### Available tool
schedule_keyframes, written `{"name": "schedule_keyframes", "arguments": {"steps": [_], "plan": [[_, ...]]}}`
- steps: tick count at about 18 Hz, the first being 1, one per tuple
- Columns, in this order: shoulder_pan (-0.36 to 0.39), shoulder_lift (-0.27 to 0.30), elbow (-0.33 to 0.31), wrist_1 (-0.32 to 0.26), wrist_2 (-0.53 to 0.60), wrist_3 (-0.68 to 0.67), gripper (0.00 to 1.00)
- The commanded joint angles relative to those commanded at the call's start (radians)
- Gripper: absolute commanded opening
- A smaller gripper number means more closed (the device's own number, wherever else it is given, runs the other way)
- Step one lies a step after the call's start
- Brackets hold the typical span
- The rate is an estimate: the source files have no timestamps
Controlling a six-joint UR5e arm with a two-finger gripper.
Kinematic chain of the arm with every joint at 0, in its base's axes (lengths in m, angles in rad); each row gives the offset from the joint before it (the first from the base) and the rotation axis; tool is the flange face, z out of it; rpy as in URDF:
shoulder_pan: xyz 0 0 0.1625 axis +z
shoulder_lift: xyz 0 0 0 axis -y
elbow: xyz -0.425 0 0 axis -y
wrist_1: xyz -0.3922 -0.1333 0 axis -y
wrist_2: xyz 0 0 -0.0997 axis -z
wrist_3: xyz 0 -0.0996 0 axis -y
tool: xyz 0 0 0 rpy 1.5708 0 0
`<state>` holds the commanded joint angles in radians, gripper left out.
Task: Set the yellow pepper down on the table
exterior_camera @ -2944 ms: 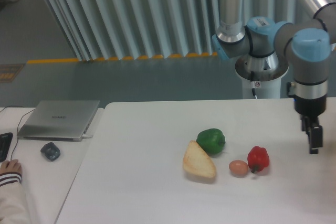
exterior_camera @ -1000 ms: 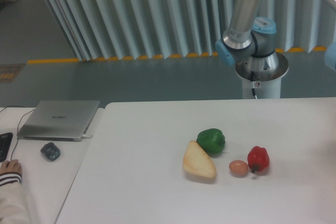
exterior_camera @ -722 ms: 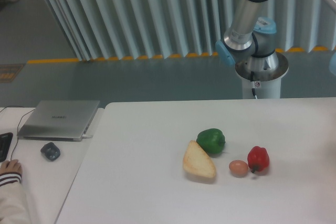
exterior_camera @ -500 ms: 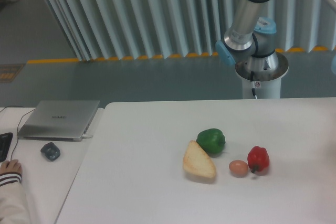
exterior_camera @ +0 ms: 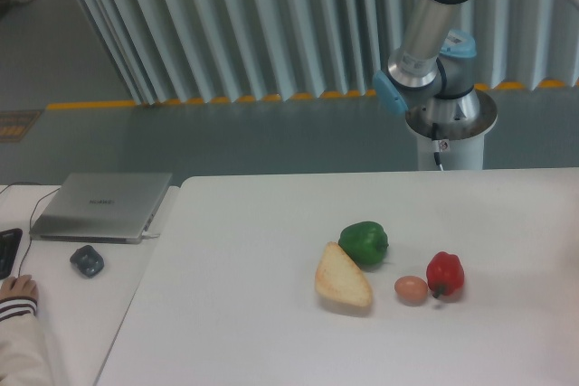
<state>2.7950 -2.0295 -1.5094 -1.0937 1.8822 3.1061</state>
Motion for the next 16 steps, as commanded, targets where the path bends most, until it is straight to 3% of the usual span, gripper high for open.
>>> {"name": "schedule_keyframes", "arguments": {"steps": [5, 16], "plan": [[-0.046, 0.005, -0.002, -0.038, -0.002, 0.023, 1.00], [-0.037, 0.006, -0.012, -0.023, 0.012, 0.175, 1.00]]}}
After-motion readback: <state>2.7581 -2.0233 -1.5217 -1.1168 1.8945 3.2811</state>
